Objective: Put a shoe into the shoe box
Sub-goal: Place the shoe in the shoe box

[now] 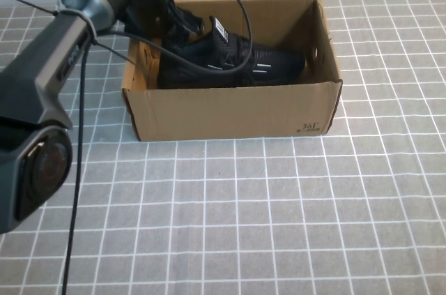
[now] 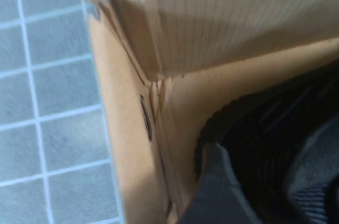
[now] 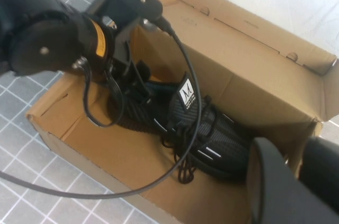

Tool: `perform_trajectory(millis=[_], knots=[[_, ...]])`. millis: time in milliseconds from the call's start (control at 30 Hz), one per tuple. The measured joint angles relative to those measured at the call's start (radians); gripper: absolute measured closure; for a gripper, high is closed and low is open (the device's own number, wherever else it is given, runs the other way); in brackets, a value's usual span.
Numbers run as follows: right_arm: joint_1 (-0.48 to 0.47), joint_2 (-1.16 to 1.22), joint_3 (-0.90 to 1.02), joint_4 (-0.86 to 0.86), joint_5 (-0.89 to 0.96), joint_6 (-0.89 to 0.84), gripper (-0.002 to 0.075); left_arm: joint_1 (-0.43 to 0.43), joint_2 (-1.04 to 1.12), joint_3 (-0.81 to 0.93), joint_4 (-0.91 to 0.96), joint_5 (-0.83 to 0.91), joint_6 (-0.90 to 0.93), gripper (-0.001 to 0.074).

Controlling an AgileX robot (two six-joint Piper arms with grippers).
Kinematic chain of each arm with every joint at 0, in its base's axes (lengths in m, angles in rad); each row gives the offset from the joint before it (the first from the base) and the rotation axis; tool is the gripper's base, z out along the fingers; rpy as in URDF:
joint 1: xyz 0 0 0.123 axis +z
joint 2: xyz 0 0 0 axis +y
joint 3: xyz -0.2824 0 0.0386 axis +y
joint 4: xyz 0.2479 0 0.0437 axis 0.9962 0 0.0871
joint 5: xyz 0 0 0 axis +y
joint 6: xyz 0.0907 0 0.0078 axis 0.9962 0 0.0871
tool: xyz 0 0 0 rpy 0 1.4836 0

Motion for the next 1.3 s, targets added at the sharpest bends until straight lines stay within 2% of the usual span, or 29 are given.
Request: perform_trajectory(millis=[600,700,1000,1300], knots=[[0.0,0.0,0.0,0.0,0.0,0.0,0.0669,0.0,0.063,0.0,0.0,-0.062,-0.04,0.0356],[0.0,0.0,0.0,0.0,0.0,0.0,0.0673,0.0,0.063,0.0,0.0,-0.052,-0.04,0.0417],[0.0,0.0,0.0,0.0,0.0,0.0,0.0674,0.0,0.063,0.0,-0.002,-0.057,-0.031,0.0689],[0.0,0.0,0.0,0.0,0.0,0.0,0.0674,0.0,0.074,0.0,-0.012,-0.146,0.094,0.072]])
